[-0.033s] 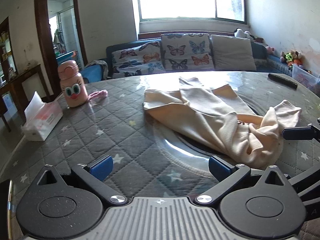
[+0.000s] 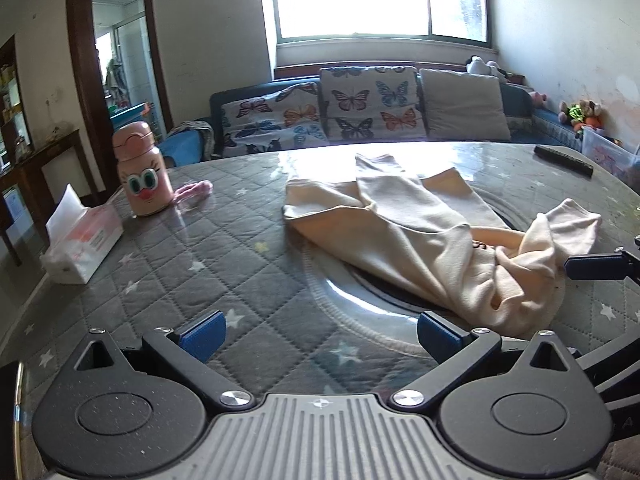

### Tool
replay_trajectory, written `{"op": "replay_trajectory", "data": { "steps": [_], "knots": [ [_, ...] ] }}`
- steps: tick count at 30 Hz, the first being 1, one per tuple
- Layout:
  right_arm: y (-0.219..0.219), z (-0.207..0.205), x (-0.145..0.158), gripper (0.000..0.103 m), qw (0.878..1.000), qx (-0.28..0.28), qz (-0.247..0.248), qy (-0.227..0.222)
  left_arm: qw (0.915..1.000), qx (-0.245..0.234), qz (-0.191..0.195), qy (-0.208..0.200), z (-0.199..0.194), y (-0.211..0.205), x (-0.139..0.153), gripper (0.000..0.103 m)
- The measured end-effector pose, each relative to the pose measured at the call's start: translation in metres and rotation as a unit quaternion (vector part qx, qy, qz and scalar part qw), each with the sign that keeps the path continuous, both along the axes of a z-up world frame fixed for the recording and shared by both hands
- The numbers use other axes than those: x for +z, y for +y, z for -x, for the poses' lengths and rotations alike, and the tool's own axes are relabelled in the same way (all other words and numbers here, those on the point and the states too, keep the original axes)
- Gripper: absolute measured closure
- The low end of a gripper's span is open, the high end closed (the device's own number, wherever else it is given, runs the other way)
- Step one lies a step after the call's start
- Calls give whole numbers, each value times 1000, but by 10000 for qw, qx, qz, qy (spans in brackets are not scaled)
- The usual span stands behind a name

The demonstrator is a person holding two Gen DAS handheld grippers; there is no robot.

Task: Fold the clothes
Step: 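Move both grippers toward the crumpled cream shirt on the table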

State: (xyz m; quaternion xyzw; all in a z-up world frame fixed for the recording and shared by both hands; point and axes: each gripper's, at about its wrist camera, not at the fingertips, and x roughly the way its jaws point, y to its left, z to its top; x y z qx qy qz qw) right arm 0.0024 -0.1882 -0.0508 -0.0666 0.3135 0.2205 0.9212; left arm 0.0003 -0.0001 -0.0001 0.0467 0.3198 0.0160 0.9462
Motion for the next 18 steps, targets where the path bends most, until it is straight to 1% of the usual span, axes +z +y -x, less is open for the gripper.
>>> {"op": "replay_trajectory", "data": {
  "steps": [5, 6, 8, 11, 18],
  "knots": [
    [5, 2, 1, 0, 10000, 41, -22, -15, 10000, 35, -24, 44, 0, 0, 0, 0],
    [3, 1, -1, 0, 10000, 57, -17, -20, 10000, 42, -35, 53, -2, -14, 0, 0],
    [-11, -2, -6, 0, 10000, 94, -10, -27, 10000, 57, -49, 56, -6, -25, -3, 0],
    [-22, -3, -9, 0, 9999, 138, -3, -24, 9999, 90, -37, 68, -15, -28, -1, 0],
    [-35, 0, -14, 0, 9996, 262, 45, -34, 9999, 117, -56, 113, -19, -41, -6, 0]
  ]
}}
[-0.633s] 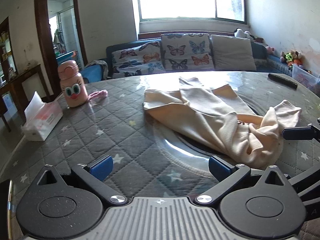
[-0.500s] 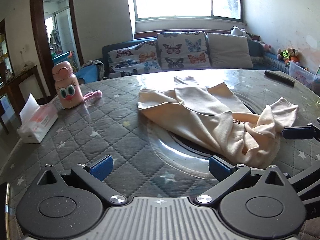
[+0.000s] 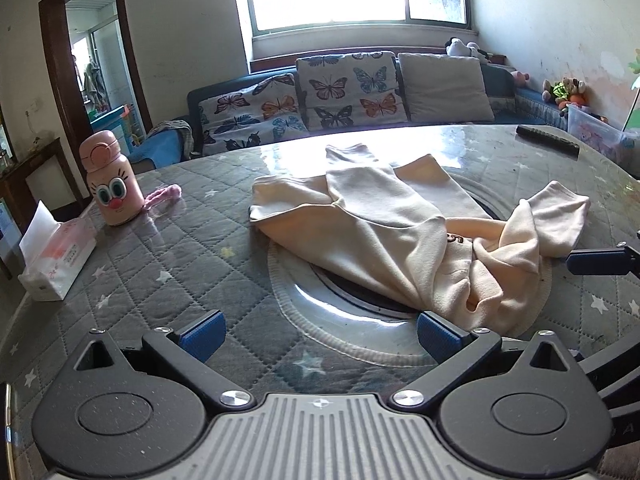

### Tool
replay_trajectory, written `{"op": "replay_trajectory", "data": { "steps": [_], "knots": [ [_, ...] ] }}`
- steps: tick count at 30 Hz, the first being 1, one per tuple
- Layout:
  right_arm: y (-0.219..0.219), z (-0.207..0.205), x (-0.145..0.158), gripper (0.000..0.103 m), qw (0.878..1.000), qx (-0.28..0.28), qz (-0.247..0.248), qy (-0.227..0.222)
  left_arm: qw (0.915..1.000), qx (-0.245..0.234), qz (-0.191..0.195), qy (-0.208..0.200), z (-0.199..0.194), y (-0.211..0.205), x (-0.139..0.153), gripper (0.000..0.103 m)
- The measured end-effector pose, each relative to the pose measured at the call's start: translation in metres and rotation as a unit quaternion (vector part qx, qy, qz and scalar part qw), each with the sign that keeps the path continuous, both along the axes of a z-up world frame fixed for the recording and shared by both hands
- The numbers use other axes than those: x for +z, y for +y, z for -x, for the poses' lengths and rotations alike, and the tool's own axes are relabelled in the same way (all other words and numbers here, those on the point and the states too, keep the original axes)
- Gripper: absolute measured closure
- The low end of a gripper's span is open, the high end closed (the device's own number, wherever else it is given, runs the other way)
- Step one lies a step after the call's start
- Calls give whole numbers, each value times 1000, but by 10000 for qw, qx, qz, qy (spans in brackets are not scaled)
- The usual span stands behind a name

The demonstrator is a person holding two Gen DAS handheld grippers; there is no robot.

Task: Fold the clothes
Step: 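Move both grippers toward the crumpled cream shirt on the table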

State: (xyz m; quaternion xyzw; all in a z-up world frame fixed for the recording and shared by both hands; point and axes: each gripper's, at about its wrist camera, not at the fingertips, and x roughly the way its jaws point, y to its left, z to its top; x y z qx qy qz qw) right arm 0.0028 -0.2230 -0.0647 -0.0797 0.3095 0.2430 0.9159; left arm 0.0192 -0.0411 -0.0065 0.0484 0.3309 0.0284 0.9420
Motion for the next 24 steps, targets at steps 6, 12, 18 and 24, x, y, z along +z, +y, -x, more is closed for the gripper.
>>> {"op": "replay_trajectory", "data": {
  "steps": [6, 12, 18, 24],
  "knots": [
    [-16, -8, -8, 0, 9999, 24, -49, 109, 10000, -46, -5, 68, -7, -8, -7, 0],
    [-29, -6, -12, 0, 9998, 3, -22, 218, 9998, -21, 32, 182, -5, -8, -13, 0],
    [-37, -7, -16, 0, 9993, -11, -20, 382, 9997, 57, 33, 222, -5, -5, -13, 0],
    [-43, -10, -14, 0, 9991, -37, -14, 428, 9996, 53, -13, 289, -8, -7, -15, 0]
  ]
}}
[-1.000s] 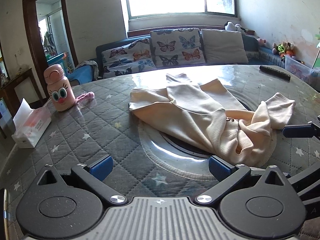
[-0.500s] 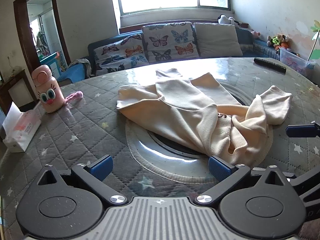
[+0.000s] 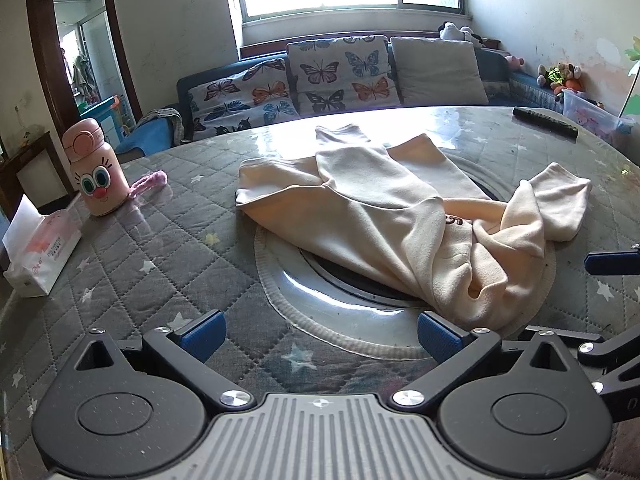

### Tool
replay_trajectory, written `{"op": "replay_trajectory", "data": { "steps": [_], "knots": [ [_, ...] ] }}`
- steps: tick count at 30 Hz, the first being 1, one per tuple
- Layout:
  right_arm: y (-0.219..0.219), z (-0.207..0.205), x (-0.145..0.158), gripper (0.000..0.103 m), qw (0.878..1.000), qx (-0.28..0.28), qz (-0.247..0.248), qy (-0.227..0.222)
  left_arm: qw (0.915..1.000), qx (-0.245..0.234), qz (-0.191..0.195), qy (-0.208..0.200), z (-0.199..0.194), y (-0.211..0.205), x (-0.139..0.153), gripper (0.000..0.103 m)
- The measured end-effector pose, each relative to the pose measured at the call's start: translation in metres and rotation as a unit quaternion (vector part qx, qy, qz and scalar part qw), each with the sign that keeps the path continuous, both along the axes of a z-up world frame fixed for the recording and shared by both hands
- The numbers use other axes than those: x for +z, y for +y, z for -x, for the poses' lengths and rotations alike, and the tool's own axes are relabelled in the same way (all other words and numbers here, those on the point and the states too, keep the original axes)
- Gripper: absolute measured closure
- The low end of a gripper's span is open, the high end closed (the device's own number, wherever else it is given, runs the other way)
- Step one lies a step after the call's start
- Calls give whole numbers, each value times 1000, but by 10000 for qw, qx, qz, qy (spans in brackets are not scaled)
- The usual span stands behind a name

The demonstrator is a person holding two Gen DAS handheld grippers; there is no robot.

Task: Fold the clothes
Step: 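Move both grippers toward the crumpled cream shirt on the table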

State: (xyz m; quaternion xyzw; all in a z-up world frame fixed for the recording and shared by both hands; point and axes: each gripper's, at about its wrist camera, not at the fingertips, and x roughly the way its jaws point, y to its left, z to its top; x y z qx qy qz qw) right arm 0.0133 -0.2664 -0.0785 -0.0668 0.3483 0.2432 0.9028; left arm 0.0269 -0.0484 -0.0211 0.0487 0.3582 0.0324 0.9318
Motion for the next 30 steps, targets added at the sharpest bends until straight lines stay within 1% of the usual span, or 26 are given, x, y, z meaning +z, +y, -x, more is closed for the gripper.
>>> {"op": "replay_trajectory", "data": {
  "steps": [7, 14, 18, 30],
  "knots": [
    [-6, -7, 5, 0, 10000, -36, -26, 32, 9997, -213, -64, 72, -11, -3, 0, 0],
    [-7, -20, 13, 0, 9999, -116, -51, -36, 9992, -368, -142, -7, -22, -2, 8, 0],
    [-8, -28, 18, 0, 9998, -191, -79, -72, 9983, -548, -176, -77, -28, 0, 13, 0],
    [-8, -48, 22, 0, 9992, -371, -95, -150, 9955, -907, -243, -101, -50, -10, 18, 1]
  ]
}}
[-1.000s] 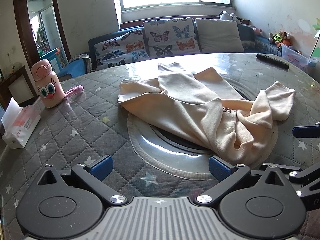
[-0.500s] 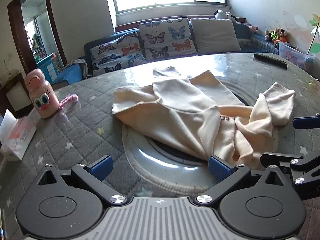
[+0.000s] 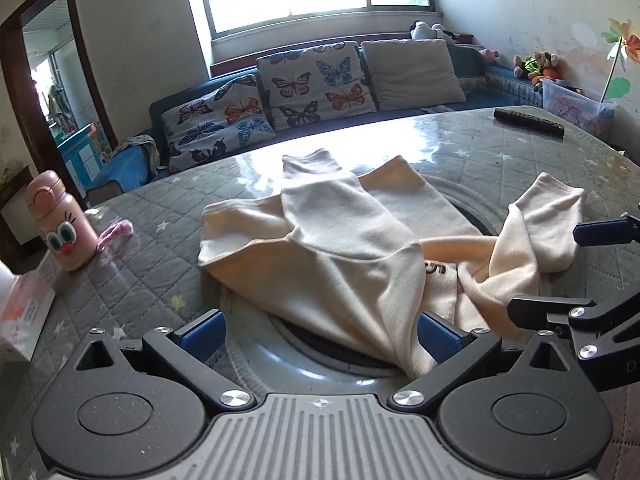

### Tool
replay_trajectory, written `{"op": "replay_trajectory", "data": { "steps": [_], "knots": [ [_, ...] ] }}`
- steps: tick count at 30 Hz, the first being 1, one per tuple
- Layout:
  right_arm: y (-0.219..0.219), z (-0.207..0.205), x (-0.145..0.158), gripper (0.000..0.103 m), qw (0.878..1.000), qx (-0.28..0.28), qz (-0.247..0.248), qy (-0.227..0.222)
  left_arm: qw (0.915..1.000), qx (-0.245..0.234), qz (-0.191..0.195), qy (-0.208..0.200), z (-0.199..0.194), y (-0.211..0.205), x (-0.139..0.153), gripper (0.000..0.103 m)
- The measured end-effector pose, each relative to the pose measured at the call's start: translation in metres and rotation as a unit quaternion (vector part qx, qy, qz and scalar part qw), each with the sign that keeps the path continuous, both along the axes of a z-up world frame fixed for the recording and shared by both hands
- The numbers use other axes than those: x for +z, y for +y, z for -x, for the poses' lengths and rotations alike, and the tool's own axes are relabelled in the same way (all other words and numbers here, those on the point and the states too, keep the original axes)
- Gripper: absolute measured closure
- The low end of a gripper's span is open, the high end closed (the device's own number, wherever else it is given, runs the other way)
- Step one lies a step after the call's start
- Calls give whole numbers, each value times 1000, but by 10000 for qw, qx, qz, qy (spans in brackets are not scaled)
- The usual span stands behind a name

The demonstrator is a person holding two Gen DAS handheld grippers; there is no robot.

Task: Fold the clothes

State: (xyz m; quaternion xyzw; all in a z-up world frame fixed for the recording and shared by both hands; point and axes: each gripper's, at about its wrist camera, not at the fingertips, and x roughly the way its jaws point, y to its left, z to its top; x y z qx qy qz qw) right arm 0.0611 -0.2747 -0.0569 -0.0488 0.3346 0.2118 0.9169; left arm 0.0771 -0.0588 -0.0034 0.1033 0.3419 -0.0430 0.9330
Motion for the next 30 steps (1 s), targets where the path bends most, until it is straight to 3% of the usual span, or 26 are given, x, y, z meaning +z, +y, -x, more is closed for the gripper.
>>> {"op": "replay_trajectory", "data": {
  "steps": [5, 14, 17, 19, 22, 24, 26, 28, 30],
  "knots": [
    [-5, -9, -1, 1, 9996, -262, -101, 47, 9997, -234, 83, -55, -15, -8, 8, 8],
    [-10, -25, -4, 24, 9977, -514, -396, 207, 9972, -732, 100, -92, -49, -36, 12, 23],
    [-10, -29, -5, 38, 9970, -500, -514, 277, 9962, -865, 88, 53, -62, -44, 4, 28],
    [-9, -31, -8, 44, 9967, -471, -568, 350, 9959, -878, 76, 194, -70, -45, -4, 36],
    [-8, -33, -13, 61, 9959, -442, -643, 455, 9959, -824, 102, 358, -76, -40, -12, 60],
    [-10, -33, -15, 72, 9949, -472, -729, 506, 9954, -854, 195, 381, -75, -35, -14, 86],
    [-13, -31, -15, 86, 9944, -515, -770, 507, 9953, -877, 251, 311, -71, -32, -11, 93],
    [-15, -30, -15, 96, 9939, -567, -802, 498, 9959, -833, 290, 175, -65, -27, -5, 95],
    [-17, -26, -13, 99, 9936, -601, -838, 451, 9966, -735, 370, 37, -58, -19, 2, 96]
  ]
}}
